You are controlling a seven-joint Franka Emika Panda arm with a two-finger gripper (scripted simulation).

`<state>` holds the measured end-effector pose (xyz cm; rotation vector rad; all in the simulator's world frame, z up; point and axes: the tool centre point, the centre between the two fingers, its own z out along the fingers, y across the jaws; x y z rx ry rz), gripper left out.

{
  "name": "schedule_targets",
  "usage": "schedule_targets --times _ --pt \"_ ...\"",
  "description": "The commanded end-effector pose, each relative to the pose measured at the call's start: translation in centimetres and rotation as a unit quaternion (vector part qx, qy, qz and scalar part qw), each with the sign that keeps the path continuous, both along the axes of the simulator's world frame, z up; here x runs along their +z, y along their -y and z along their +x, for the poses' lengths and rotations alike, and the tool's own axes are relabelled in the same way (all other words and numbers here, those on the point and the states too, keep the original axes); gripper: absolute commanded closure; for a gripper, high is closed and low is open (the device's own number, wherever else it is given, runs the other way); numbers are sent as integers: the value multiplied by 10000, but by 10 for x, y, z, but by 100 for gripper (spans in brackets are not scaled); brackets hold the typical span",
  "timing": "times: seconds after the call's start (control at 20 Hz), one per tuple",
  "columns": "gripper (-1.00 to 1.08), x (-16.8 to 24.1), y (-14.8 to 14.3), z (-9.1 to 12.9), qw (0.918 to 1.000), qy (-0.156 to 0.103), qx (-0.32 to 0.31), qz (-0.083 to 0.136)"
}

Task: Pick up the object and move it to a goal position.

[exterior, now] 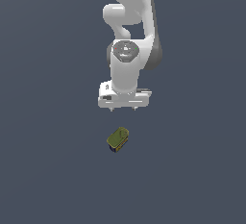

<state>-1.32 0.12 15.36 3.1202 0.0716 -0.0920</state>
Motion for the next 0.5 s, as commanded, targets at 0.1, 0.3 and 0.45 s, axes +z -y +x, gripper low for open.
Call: schedule_targets --times 0.1,0.3,0.45 --pt "-92 3 -3 0 10000 -4 72 -17" --pt "-92 1 -2 1 10000 2 -10 -12" --pt "-92 0 -1 5 9999 13 -145 -12"
